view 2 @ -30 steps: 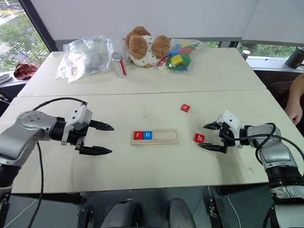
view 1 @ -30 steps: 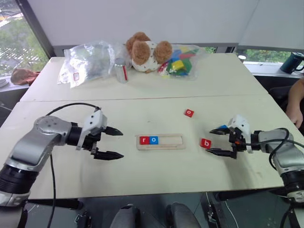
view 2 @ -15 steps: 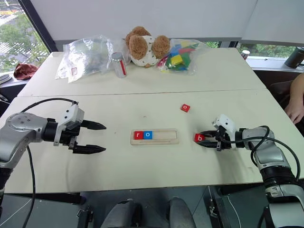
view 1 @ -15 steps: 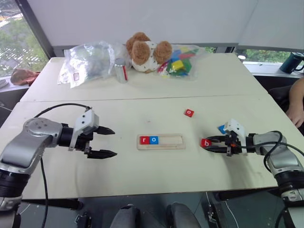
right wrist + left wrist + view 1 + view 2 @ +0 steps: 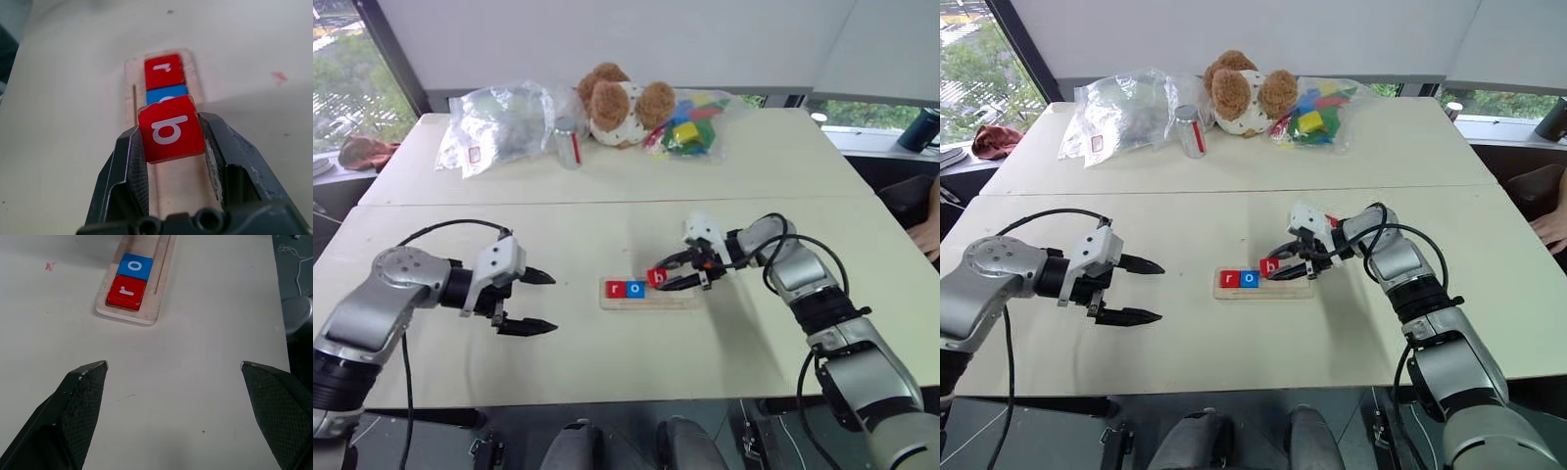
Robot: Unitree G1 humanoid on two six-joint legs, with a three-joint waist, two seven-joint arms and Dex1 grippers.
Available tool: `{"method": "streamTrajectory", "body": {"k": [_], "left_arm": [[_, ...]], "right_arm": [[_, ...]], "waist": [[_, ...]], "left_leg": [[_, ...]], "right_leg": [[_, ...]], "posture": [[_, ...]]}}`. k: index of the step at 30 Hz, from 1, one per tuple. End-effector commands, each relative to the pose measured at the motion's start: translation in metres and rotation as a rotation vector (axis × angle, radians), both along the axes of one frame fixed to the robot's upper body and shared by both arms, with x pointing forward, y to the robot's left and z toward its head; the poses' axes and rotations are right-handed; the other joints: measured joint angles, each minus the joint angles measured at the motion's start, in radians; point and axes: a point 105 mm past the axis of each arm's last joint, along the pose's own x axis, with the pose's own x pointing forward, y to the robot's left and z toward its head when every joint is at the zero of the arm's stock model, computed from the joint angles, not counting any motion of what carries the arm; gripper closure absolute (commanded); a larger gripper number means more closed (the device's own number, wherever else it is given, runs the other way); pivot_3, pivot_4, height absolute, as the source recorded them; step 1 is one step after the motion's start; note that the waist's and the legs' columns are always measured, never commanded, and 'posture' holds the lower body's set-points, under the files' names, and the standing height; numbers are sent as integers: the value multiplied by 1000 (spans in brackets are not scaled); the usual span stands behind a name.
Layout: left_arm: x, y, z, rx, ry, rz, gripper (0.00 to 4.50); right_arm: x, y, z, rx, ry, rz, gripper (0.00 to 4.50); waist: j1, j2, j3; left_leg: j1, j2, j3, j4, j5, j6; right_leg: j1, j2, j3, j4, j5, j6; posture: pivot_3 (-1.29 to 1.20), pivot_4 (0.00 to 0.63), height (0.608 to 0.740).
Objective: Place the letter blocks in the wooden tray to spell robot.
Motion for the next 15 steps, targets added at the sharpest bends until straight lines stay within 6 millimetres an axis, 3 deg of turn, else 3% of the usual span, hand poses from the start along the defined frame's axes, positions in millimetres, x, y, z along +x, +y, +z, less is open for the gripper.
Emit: {"method": "streamTrajectory", "body": {"k": [1,15], "left_arm": [[-2,-2,12,-23,-47,2,0],[-2,-5,10,-46,-46,31,0]], "right_arm": [[1,3,8,2,-32,32,3342],[11,5,1,-2,-39,4,3342]], "waist": [[-4,0,0],[-6,0,0]], "left_leg": [[0,0,0,0,0,0],[0,1,0,-1,1,-1]], "right_leg": [[0,0,0,0,0,0],[-2,1,-1,1,0,0]], "posture": [[0,150,740],[0,150,740]]}}
